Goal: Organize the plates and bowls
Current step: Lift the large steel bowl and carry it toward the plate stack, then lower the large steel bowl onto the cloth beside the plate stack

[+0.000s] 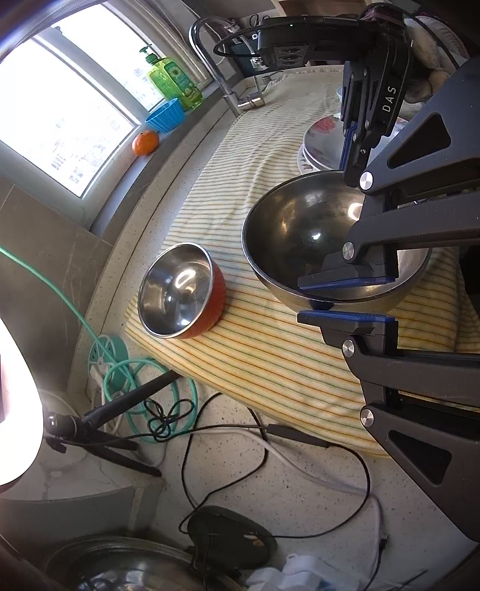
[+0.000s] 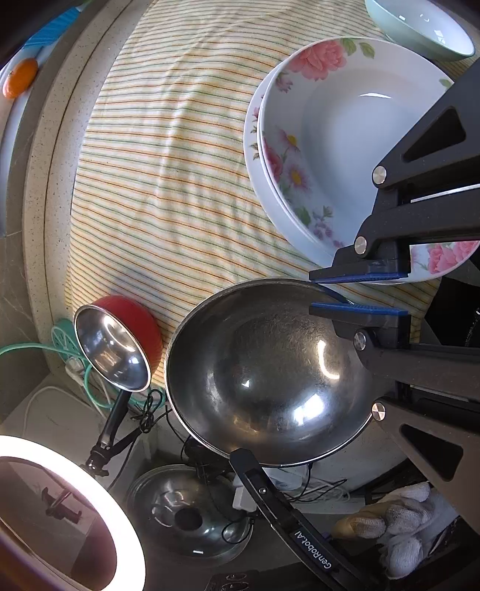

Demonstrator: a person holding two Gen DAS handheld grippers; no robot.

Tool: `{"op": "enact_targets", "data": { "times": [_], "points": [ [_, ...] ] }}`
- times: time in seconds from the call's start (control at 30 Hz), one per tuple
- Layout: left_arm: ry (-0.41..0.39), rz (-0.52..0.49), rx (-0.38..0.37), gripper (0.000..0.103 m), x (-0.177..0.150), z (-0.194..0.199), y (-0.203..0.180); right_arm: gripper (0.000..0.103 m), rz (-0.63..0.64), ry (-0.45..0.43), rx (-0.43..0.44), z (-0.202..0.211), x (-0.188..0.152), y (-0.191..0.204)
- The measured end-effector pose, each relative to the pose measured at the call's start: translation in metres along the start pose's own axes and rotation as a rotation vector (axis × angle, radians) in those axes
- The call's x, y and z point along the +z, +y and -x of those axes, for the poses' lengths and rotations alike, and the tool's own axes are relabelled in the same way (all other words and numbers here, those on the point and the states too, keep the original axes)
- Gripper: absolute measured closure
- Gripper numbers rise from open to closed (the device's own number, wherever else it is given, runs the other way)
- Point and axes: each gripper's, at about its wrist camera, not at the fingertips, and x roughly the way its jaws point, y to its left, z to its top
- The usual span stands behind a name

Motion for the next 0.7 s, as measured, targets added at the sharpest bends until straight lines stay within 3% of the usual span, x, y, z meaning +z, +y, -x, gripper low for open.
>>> {"op": "enact_targets", "data": {
  "times": [0.23,0.7],
  "points": [
    [0.026,0.067,-0.009,0.094,-0.018,0.0,0.016,0.094,0.048,0.012,-0.01,0.001,-0.004,0.012],
    [0.053,0.09,0.01,0.094,-0.041,-0.005,0.027,0.094,0.109,0.029,-0.041,-0.008,-0.014,0.025]
  ]
}}
